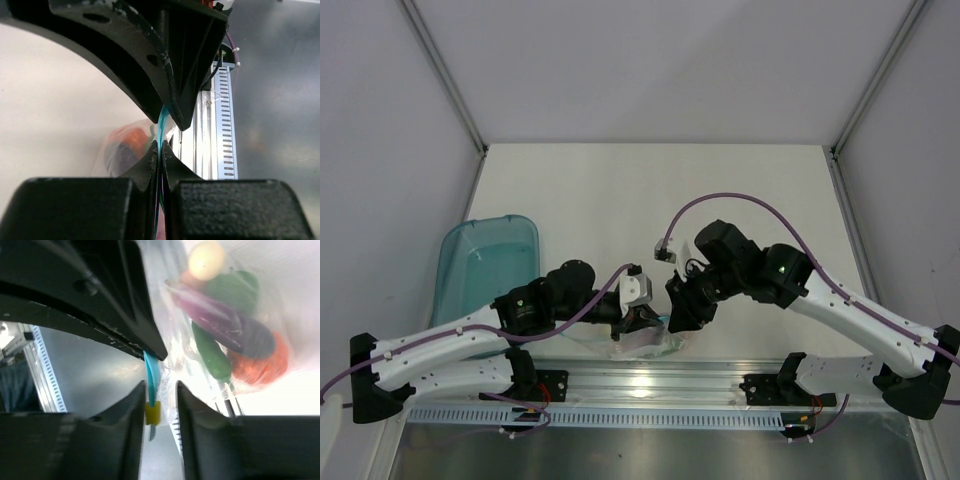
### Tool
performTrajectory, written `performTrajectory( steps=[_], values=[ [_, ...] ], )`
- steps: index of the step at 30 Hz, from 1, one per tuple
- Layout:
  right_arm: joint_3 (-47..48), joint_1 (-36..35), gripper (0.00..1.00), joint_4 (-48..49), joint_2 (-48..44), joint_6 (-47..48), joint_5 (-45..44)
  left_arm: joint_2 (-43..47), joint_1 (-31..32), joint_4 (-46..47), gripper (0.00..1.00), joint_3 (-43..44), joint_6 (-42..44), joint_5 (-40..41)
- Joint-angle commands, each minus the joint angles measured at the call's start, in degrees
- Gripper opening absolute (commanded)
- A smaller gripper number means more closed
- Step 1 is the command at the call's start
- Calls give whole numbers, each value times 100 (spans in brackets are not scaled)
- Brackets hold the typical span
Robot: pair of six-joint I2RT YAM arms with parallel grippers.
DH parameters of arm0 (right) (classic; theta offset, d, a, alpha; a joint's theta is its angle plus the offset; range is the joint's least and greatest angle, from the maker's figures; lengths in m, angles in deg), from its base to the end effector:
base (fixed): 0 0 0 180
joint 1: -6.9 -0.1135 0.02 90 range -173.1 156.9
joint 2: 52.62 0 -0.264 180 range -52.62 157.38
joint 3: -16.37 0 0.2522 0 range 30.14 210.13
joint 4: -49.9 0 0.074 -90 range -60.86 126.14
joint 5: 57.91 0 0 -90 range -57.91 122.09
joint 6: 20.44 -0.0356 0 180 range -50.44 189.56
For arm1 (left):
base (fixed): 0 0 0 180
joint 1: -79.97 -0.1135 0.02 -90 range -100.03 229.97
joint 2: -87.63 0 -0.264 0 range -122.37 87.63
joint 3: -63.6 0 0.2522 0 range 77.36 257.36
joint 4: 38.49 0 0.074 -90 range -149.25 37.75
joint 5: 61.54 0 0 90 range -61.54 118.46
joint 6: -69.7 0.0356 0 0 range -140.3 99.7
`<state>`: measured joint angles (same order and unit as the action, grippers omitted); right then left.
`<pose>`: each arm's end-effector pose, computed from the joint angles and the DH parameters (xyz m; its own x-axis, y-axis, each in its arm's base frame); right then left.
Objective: Place the food in the zip-top bag and seal the zipper
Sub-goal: Adjust the zipper food storage bag at the center of the board.
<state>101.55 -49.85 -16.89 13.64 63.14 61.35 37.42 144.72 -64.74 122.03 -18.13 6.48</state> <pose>0.1076 0.1958 0.3590 -0.5058 -0.5935 -0.6261 -0.8582 0.2722 0.4352 0.0743 -0.1888 0.3193 -0.0944 0.2825 -0.9546 0.9948 0.0630 -0.0798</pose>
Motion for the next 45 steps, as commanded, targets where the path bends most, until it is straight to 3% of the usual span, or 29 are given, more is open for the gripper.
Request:
performTrajectory(
  steps=[1,10,21,28,32,45],
  values=[
    [109,41,36,117,-78,-52,-429,65,29,-69,1,16,-164,246],
    [-435,252,41,820,-710,-448,-1062,-32,-68,-78,1,69,-876,519],
    [-1736,287,37,2394,-1897,-1362,-1071,-85,-859,423,1,95,-1905,-544],
    [-2211,296,36,3386,-2073,-1363,-1080,-103,-912,669,1,165,-2195,-1142],
    [-2238,305,36,3388,-2126,-1100,-1220,-6,-956,722,1,157,-2318,-1309],
    [-2931,445,27,4284,-2557,-1301,-184,240,-1333,1214,1,-177,-2898,-1678]
  ],
)
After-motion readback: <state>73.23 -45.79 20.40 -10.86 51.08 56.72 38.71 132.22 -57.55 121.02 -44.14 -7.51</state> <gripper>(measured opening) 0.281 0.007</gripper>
